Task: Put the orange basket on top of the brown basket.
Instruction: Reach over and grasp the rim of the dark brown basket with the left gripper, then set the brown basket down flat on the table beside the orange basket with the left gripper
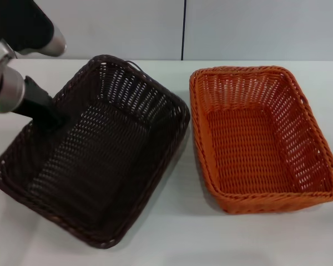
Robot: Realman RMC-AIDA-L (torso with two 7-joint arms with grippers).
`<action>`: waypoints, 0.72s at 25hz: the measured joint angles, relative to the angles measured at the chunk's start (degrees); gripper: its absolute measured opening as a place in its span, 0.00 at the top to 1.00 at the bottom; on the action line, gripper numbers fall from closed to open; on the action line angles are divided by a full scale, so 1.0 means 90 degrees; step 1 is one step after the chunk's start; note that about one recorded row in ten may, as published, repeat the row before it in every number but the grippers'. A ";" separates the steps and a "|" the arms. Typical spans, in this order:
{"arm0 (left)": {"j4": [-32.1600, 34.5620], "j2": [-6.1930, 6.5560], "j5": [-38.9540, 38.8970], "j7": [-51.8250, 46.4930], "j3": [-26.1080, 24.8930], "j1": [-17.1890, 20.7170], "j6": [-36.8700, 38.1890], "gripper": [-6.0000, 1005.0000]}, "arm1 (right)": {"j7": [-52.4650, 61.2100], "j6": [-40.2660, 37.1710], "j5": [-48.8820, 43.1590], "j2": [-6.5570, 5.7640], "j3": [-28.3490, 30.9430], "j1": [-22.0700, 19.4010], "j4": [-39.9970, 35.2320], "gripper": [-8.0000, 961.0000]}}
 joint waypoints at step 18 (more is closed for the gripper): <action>-0.1229 0.0029 -0.0415 0.2639 -0.1542 -0.0701 -0.1823 0.79 | -0.0028 0.0034 -0.0004 0.0027 -0.0003 -0.0187 -0.0601 0.18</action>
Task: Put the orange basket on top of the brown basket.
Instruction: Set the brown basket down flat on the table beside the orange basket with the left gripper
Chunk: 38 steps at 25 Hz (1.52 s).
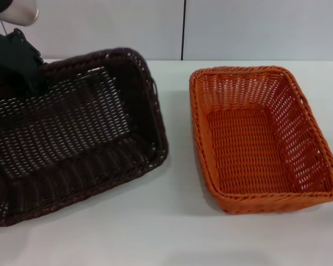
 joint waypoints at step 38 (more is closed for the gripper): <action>0.3314 -0.0039 0.0287 0.0441 0.0565 -0.1494 0.1249 0.78 | -0.0041 -0.0475 -0.0018 -0.0067 0.0038 0.0184 -0.0064 0.18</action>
